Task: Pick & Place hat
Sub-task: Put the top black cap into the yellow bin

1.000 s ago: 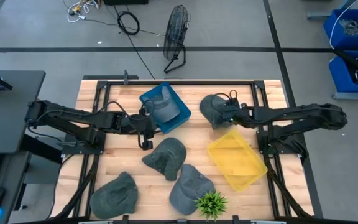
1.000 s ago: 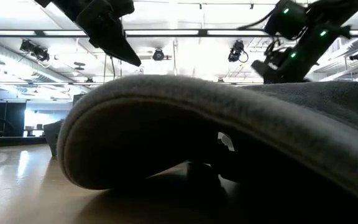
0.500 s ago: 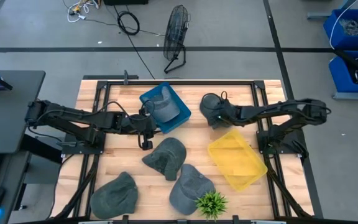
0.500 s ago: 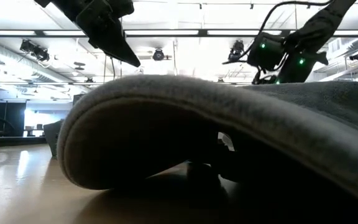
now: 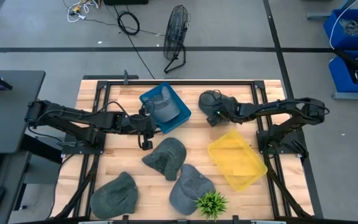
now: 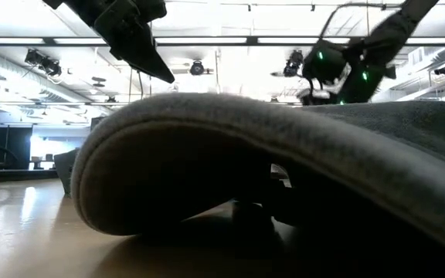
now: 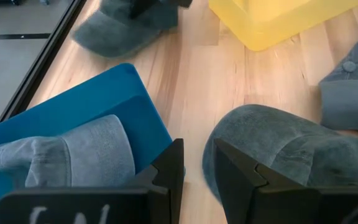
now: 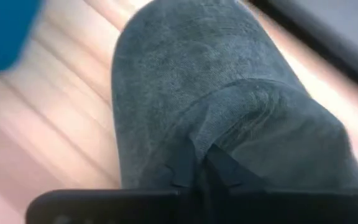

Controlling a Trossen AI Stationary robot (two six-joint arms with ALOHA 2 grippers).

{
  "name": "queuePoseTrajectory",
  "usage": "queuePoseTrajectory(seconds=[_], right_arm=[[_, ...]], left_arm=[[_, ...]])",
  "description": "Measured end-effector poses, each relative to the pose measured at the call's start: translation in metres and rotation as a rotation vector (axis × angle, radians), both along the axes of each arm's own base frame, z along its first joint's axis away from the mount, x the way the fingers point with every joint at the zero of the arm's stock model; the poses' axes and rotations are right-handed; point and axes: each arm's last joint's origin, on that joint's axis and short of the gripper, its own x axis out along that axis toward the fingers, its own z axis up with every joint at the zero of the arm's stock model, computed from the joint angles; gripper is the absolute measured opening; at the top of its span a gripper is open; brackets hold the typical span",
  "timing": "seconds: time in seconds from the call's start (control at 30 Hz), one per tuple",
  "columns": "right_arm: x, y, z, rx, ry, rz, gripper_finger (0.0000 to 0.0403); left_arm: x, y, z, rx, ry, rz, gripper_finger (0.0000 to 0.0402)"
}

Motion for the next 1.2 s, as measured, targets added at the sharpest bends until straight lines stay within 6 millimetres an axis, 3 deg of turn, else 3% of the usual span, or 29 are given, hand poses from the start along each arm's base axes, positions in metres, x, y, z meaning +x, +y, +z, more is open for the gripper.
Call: queuePoseTrajectory(seconds=[0.23, 0.4, 0.57, 0.7, 0.83, 1.03, 1.2], right_arm=[[0.006, 0.013, 0.09, -0.122, 0.193, 0.311, 0.0008], [-0.009, 0.038, 0.154, -0.196, 0.387, 0.612, 0.0005], [-0.03, 0.066, 0.188, -0.172, 0.515, 1.03, 0.0005], [-0.044, 0.085, 0.188, 0.002, 0.486, 1.273, 0.0005], [-0.051, 0.103, 0.171, 0.14, 0.533, 1.444, 0.0005], [-0.058, 0.13, 0.13, 0.096, 0.698, 1.769, 0.0005], [-0.057, 0.148, 0.108, -0.106, 0.761, 1.909, 0.0005]], left_arm=[[0.0, 0.0, 0.0, 0.0, 0.0, 0.0, 0.0087], [0.0, 0.0, 0.0, 0.0, 0.0, 0.0, 0.0087], [0.0, 0.0, 0.0, 0.0, 0.0, 0.0, 0.0087], [0.0, 0.0, 0.0, 0.0, 0.002, 0.0, 0.0087], [0.0, 0.0, 0.0, 0.0, 0.002, 0.0, 0.0087], [0.0, 0.0, 0.0, -0.01, -0.001, 0.007, 0.0087], [0.0, 0.0, 0.0, -0.034, -0.009, 0.027, 0.0087]])
